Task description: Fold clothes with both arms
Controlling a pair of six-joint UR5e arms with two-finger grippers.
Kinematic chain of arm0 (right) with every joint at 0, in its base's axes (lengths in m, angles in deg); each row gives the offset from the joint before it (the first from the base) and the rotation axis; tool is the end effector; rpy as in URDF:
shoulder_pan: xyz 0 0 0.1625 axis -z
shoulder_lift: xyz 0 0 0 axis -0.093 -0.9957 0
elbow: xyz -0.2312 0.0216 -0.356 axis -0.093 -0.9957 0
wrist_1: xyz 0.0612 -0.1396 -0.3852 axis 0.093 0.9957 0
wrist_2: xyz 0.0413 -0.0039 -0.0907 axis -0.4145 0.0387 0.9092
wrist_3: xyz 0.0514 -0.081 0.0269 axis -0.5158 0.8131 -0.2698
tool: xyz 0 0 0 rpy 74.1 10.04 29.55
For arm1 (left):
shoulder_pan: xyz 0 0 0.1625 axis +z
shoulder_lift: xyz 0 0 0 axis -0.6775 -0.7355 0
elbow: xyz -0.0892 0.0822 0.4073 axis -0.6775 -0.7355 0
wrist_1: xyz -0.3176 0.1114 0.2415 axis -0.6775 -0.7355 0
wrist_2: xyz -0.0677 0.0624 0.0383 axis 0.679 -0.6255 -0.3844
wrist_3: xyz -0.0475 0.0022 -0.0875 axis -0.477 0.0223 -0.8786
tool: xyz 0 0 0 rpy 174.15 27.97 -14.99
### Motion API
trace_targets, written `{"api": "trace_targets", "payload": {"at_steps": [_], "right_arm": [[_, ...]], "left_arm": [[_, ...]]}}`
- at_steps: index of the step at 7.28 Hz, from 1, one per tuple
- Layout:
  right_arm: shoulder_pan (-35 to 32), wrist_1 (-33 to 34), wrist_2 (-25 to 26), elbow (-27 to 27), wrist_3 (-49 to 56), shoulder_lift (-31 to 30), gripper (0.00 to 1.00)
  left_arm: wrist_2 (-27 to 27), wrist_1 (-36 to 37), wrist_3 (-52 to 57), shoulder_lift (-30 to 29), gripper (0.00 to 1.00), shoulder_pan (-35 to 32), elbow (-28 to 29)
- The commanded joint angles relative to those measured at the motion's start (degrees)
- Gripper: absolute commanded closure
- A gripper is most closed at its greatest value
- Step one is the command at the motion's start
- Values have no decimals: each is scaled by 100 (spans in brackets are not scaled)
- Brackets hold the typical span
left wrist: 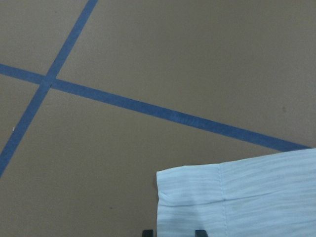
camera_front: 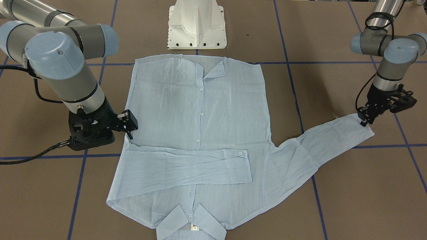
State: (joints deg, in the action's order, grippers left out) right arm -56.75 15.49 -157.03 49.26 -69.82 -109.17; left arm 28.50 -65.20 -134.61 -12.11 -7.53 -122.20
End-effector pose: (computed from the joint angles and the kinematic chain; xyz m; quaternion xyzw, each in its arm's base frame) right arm -0.3609 -0.5945 0.2477 0.1147 -0.3748 -0.0646 0.9177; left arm 0.2289 -0.4539 0.6444 0.1345 0.3426 -0.2108 0.9056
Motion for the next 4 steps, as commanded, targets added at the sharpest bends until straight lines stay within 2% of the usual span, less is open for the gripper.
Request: {"api": "trace_targets", "payload": {"at_steps": [1, 4], "right_arm": [[0, 0, 0, -9, 9, -1, 0], [0, 0, 0, 0, 9, -27, 0]], "left_arm": [[0, -2, 0, 0, 62, 0, 4], [0, -2, 0, 0, 62, 9, 4]]}}
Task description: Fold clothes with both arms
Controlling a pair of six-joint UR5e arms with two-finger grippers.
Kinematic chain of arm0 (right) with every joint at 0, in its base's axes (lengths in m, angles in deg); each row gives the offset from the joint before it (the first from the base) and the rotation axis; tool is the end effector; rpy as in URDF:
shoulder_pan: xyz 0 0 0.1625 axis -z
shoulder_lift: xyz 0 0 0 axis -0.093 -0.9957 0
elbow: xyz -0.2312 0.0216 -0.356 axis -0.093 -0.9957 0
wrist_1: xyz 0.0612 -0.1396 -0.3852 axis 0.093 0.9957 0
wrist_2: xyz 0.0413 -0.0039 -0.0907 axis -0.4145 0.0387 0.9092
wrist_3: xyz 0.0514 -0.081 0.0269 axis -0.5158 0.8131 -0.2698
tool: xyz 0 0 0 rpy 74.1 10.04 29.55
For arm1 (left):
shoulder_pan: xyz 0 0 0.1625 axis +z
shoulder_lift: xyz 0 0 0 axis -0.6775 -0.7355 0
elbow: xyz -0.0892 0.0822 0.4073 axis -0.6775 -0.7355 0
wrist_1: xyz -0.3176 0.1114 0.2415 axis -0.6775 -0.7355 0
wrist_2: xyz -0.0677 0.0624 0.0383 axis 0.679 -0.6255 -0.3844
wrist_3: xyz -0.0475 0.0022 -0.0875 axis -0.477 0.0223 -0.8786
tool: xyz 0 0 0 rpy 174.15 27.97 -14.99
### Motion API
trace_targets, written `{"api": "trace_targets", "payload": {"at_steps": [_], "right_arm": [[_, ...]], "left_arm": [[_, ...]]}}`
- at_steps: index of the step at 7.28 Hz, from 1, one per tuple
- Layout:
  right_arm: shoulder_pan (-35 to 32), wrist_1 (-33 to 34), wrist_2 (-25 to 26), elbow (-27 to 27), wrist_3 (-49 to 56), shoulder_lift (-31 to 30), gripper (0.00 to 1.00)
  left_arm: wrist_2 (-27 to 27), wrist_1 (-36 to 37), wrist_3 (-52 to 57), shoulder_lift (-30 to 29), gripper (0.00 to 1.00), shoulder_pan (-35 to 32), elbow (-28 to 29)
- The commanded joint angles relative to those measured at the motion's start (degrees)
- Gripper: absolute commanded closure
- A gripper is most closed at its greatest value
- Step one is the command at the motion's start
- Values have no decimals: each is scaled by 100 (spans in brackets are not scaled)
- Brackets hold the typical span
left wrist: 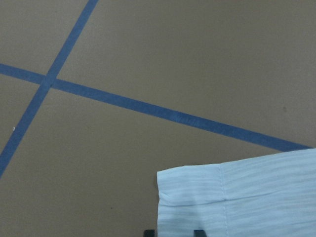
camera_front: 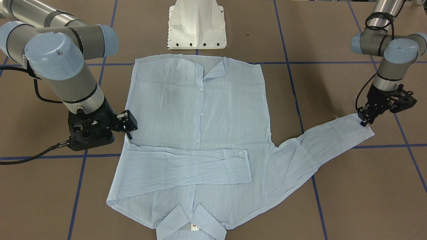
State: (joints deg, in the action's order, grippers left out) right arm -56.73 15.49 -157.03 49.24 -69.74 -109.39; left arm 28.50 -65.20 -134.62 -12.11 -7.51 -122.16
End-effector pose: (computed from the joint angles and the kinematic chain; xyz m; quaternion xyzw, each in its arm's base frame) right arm -0.3610 -0.5942 0.2505 0.1133 -0.3737 -0.0650 0.9183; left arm 0.2291 -0.4537 0.6448 0.1342 0.3424 -0.2107 0.9057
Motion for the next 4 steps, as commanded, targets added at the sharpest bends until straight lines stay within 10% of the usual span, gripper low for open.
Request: {"api": "trace_targets", "payload": {"at_steps": [1, 4], "right_arm": [[-2, 0, 0, 2, 9, -5, 0], [-2, 0, 0, 2, 1, -14, 0]], "left_arm": [[0, 6, 0, -9, 62, 6, 0], [0, -2, 0, -9, 62, 6, 26]]}}
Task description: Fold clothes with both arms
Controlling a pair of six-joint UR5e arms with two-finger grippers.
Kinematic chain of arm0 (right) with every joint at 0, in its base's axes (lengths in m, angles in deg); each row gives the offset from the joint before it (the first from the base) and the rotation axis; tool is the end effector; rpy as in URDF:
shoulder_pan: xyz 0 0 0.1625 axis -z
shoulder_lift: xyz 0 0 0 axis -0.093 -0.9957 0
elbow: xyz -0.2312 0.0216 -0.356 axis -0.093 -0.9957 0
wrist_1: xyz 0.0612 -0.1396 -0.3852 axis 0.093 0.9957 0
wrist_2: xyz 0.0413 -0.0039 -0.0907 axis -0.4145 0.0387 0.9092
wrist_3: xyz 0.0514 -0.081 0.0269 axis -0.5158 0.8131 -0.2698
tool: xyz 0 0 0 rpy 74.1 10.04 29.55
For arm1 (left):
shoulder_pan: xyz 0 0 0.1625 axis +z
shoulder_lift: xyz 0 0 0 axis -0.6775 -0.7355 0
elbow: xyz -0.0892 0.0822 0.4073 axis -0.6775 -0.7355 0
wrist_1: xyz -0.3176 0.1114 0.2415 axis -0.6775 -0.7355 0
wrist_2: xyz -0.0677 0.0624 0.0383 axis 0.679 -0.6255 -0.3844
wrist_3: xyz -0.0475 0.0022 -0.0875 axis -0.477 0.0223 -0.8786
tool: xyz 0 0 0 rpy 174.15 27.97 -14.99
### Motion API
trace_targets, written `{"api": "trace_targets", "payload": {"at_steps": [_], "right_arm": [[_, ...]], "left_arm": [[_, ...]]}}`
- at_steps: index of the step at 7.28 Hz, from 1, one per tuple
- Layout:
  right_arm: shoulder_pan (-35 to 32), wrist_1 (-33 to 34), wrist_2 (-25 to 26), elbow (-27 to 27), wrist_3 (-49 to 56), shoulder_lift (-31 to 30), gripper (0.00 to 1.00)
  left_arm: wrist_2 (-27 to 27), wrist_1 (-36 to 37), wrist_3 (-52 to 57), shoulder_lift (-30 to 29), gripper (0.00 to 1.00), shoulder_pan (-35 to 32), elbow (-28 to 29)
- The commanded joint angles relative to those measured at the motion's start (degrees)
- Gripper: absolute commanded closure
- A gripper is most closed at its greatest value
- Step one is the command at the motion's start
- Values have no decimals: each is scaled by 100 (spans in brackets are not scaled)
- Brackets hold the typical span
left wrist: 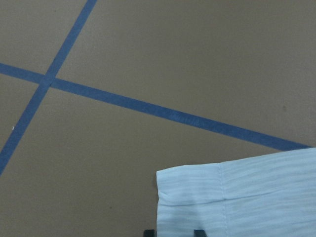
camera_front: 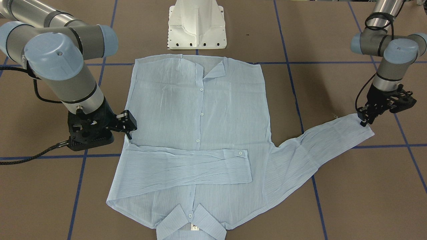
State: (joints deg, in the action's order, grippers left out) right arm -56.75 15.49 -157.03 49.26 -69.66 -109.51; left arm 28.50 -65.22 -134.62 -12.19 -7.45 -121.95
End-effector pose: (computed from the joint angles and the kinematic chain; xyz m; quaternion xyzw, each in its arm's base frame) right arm -0.3606 -0.5941 0.2518 0.1129 -0.3731 -0.0653 0.9186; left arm 0.2298 -0.4539 0.6460 0.1335 0.3418 -0.2104 0.9061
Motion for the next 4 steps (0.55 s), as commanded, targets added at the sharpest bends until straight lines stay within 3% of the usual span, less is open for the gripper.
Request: {"api": "trace_targets", "payload": {"at_steps": [1, 3, 4], "right_arm": [[0, 0, 0, 0, -7, -2, 0], [0, 0, 0, 0, 2, -11, 0], [0, 0, -9, 0, 2, -37, 0]], "left_arm": [[0, 8, 0, 0, 70, 0, 5], [0, 8, 0, 0, 94, 0, 5], [0, 8, 0, 0, 100, 0, -21]]}}
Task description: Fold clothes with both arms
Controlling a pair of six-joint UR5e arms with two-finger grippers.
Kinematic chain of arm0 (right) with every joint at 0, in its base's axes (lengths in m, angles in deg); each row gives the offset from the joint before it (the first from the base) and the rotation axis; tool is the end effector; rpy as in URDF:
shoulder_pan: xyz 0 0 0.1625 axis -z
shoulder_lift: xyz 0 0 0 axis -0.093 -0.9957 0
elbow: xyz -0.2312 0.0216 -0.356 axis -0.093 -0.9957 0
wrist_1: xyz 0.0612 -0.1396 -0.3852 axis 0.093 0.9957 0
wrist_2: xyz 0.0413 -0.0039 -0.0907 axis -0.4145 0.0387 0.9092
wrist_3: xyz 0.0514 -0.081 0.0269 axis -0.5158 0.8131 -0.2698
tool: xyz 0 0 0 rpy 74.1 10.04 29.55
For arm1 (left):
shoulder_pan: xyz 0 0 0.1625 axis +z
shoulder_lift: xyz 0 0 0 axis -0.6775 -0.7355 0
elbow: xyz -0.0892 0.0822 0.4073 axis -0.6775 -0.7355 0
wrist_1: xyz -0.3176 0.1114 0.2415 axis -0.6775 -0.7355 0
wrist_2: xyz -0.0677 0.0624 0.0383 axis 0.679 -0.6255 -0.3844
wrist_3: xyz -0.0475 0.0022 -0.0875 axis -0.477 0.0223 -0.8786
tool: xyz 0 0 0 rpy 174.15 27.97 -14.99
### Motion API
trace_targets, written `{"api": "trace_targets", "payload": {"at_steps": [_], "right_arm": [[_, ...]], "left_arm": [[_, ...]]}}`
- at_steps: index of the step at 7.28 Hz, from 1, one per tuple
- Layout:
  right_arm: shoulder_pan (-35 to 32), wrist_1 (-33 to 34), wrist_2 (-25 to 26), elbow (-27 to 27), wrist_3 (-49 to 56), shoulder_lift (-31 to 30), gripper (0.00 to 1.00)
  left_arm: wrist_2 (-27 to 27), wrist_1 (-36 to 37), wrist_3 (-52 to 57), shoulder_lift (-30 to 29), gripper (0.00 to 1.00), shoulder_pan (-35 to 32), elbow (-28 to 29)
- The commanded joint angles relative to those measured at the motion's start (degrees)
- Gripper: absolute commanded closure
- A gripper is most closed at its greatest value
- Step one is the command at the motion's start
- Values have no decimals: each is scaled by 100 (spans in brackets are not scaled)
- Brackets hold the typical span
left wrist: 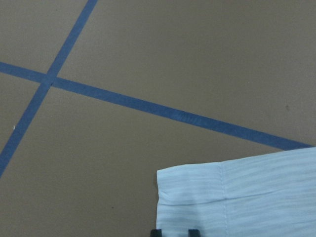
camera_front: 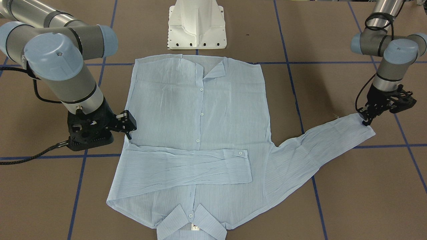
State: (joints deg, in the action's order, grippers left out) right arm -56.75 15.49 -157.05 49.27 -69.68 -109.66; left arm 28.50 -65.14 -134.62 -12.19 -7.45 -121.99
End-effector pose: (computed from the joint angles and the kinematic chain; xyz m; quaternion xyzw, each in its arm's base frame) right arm -0.3604 -0.5939 0.2535 0.1118 -0.3726 -0.0649 0.9189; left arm 0.2298 -0.4539 0.6458 0.1333 0.3415 -0.2105 0.9063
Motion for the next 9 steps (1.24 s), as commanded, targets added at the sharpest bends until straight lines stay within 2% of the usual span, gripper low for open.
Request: {"api": "trace_targets", "payload": {"at_steps": [1, 2, 3, 4, 5, 6, 7, 9], "right_arm": [[0, -9, -7, 0, 12, -31, 0], [-9, -9, -7, 9, 12, -31, 0], [-9, 0, -16, 52, 12, -57, 0], [-18, 9, -77, 261, 21, -223, 0], [-105, 70, -147, 403, 21, -381, 0], [-166, 70, -165, 561, 38, -626, 0], [-211, 62, -174, 736, 73, -881, 0], [-342, 35, -296, 948, 309, -1338, 0]], "left_arm": [[0, 0, 0, 0, 100, 0, -52], [17, 35, 9, 0, 100, 0, -174], [35, 671, 18, -9, 100, -35, -741], [44, 1686, 18, -183, 100, -44, -1547], [61, 2715, -26, -707, 100, -53, -2069], [70, 3534, -157, -1556, 100, -61, -2118], [209, 4056, -436, -2408, 100, -35, -1953], [369, 4421, -946, -3816, 100, 0, -1164]]}}
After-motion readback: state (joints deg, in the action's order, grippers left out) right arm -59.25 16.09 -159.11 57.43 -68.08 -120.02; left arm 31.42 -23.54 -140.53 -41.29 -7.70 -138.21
